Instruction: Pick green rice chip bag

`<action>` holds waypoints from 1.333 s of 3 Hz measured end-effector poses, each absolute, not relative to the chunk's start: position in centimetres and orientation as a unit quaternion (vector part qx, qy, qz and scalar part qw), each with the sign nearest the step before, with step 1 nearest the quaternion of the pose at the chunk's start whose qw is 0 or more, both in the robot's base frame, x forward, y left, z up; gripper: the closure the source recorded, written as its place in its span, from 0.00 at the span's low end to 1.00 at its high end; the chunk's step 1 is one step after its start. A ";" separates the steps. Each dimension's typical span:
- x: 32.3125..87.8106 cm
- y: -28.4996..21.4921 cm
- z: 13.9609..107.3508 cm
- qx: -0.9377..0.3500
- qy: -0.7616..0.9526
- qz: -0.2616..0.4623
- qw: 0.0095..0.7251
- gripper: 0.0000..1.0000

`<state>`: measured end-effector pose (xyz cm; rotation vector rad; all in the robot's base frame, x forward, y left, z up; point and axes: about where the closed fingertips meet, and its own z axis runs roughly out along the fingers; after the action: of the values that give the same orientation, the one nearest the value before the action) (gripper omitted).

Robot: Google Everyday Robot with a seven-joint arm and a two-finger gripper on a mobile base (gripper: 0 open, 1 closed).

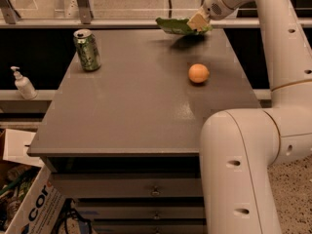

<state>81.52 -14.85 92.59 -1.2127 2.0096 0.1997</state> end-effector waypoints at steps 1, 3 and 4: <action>81.8 -14.8 94.4 -0.475 0.777 0.072 0.407 1.00; 81.4 -15.6 98.5 -0.461 0.762 0.065 0.449 1.00; 80.5 -15.8 100.4 -0.457 0.760 0.066 0.458 1.00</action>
Offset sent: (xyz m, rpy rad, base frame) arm 0.1454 -0.0755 0.1645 0.0604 -0.1491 -0.0119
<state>80.49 -15.83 100.44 -1.1264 1.8722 0.1634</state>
